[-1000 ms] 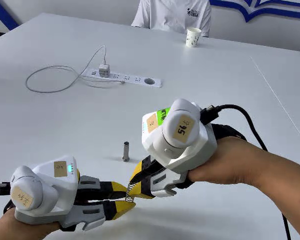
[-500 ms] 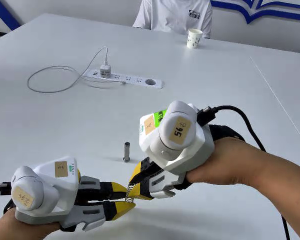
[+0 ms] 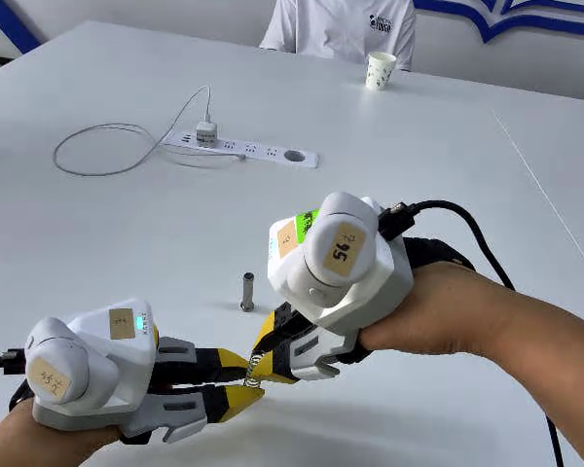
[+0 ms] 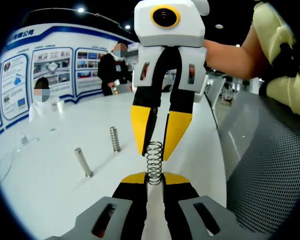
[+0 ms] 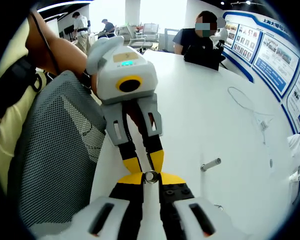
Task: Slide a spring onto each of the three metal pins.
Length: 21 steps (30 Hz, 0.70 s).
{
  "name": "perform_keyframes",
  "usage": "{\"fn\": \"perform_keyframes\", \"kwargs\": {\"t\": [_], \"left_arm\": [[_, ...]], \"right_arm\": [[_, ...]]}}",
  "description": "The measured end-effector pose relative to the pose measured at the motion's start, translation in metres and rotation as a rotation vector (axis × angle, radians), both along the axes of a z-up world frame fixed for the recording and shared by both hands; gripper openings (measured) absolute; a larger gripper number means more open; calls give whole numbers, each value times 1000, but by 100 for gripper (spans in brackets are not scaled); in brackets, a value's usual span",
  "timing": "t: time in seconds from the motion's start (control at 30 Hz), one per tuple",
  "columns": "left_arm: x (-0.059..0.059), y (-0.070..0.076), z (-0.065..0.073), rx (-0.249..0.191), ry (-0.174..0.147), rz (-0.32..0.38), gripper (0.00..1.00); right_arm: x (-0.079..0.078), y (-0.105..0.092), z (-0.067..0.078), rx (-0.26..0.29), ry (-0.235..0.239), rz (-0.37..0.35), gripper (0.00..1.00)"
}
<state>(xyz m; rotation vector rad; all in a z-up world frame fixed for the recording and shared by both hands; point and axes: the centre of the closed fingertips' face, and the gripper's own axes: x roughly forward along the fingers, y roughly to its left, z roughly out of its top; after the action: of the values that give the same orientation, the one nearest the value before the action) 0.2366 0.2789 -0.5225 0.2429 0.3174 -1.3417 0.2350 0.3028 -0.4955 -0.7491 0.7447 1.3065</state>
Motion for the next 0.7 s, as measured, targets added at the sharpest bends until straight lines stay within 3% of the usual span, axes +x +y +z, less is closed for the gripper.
{"fn": "perform_keyframes", "kwargs": {"t": [0.23,0.7], "left_arm": [[4,1,5,-29,10,20,14],[5,4,2,-25,24,39,24]], "right_arm": [[4,-1,0,-7,-5,-7,12],[9,-5,4,-12,-13,-21,12]]}}
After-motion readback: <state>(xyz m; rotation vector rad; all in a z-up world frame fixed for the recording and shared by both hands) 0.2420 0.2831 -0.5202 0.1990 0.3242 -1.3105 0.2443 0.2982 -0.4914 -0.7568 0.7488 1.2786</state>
